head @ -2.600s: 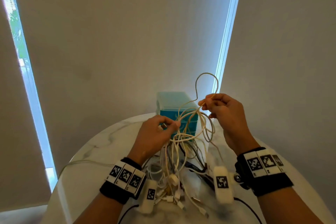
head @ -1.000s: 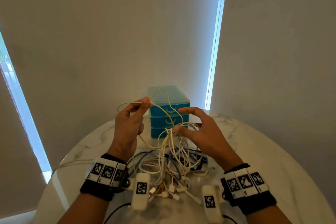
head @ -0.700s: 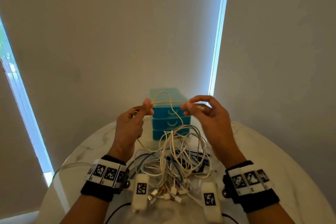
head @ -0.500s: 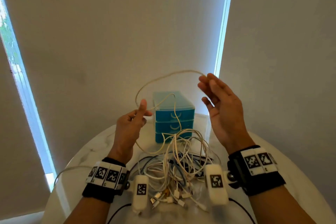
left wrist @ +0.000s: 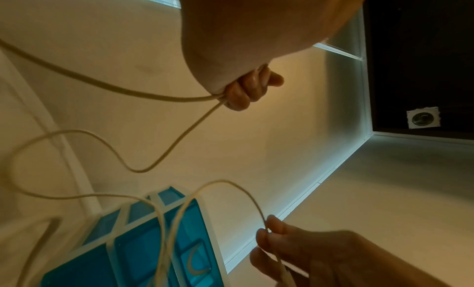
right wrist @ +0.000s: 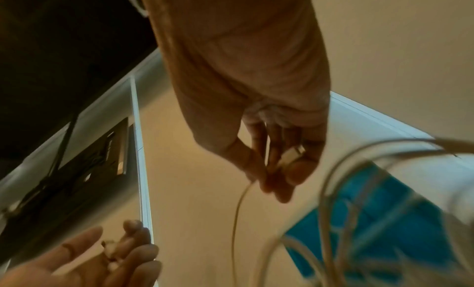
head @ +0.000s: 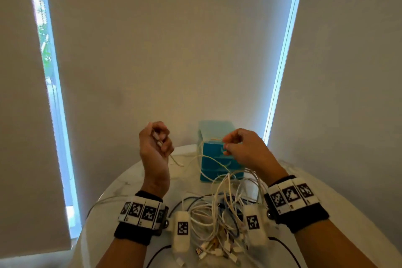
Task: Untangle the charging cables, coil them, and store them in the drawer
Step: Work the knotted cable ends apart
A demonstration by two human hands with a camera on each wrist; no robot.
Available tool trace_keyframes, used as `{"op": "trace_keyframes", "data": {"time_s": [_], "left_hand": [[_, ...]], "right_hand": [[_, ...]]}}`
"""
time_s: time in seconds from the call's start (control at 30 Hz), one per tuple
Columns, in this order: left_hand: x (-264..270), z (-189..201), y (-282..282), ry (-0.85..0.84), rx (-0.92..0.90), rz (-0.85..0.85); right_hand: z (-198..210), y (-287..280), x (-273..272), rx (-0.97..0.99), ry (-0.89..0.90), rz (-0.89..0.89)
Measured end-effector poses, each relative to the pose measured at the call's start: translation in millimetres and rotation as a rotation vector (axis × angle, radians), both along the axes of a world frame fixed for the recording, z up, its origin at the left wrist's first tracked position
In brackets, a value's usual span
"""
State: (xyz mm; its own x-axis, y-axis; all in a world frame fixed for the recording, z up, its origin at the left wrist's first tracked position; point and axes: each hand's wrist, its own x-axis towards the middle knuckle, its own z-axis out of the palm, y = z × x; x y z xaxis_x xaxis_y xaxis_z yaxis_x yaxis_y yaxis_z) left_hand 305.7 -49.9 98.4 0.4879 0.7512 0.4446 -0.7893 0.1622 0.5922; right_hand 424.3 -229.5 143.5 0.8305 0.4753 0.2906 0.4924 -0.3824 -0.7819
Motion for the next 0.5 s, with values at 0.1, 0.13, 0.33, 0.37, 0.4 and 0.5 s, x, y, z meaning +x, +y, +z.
{"op": "trace_keyframes", "data": {"time_s": [0.1, 0.13, 0.33, 0.37, 0.4, 0.5], "left_hand": [[-4.5, 1.2, 1.7, 0.079, 0.115, -0.01], [-4.8, 0.1, 1.9, 0.108, 0.162, -0.009], [-6.6, -2.8, -5.3, 0.122, 0.354, 0.107], [-7.9, -2.4, -5.8, 0.12, 0.357, 0.123], [-8.7, -2.6, -4.8, 0.126, 0.355, 0.134], [-5.1, -4.6, -1.2, 0.176, 0.378, 0.133]], "right_hand": [[38.6, 27.6, 13.3, -0.472, -0.182, 0.02], [53.2, 42.2, 16.2, -0.573, -0.232, 0.034], [116.0, 110.8, -14.0, 0.337, -0.082, 0.618], [117.2, 111.5, -18.3, 0.385, -0.069, 0.635], [113.1, 108.6, -20.8, 0.402, -0.088, 0.606], [81.6, 78.7, -18.1, 0.329, -0.146, 0.485]]}}
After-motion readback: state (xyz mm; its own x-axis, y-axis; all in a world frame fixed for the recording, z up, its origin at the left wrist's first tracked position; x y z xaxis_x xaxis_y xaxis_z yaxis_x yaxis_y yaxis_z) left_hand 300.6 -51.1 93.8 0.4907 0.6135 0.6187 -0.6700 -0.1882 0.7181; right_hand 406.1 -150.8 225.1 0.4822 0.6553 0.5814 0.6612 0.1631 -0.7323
